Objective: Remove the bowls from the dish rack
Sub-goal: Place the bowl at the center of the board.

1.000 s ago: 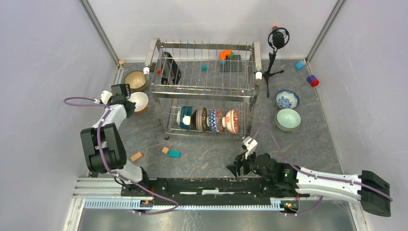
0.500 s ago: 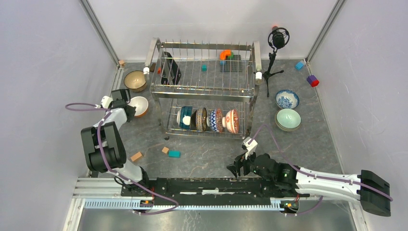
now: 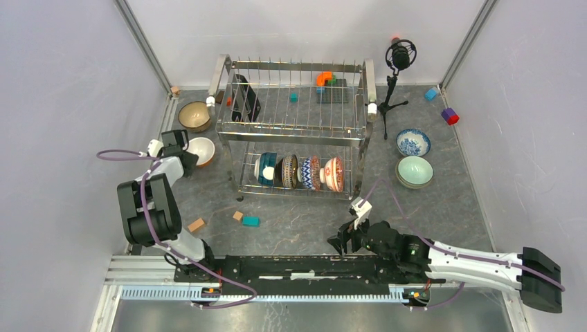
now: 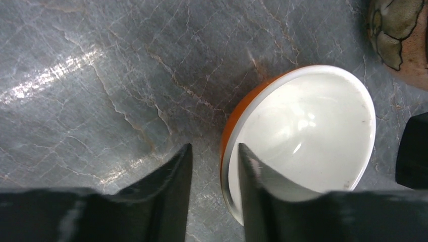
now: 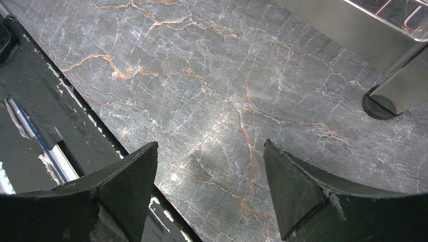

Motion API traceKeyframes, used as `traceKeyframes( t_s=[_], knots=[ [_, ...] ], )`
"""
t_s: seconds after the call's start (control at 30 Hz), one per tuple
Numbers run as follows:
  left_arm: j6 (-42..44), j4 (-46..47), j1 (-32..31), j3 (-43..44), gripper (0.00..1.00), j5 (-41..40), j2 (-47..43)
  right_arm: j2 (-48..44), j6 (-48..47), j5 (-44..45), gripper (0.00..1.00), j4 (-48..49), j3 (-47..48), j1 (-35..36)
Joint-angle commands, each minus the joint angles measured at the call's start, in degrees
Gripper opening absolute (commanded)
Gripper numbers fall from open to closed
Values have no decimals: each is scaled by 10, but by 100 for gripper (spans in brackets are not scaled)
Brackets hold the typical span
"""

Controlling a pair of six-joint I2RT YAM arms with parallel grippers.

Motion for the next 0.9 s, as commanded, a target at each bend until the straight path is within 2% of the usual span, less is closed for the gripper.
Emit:
traceKeyframes(
  t_s=[0.0, 0.1, 0.2, 0.4, 0.53, 0.67, 0.73, 0.87],
  knots=[
    [-9, 15, 3, -10, 51, 12, -29, -21, 1, 13, 82, -10, 9, 2],
    [-13, 4, 3, -13, 67, 19, -47, -34, 3, 14, 82, -19, 9, 3],
    [-32, -55, 0, -6, 75, -1, -98, -47, 3, 14, 84, -27, 10, 3],
    [-26, -125, -32, -33, 100, -60, -306, -59, 31, 88, 96, -88, 19, 3],
    [-8, -193, -55, -46, 100, -58, -444, -89, 33, 142, 96, -112, 22, 3],
    [-21, -293, -141, -65, 100, -102, -561, -123, 2, 179, 96, -132, 39, 3],
    [-36, -349, -186, -65, 100, -122, -597, -127, -14, 186, 95, -141, 52, 2],
    [-45, -441, -199, -54, 100, -92, -636, -113, -30, 182, 95, -139, 65, 2]
  ],
)
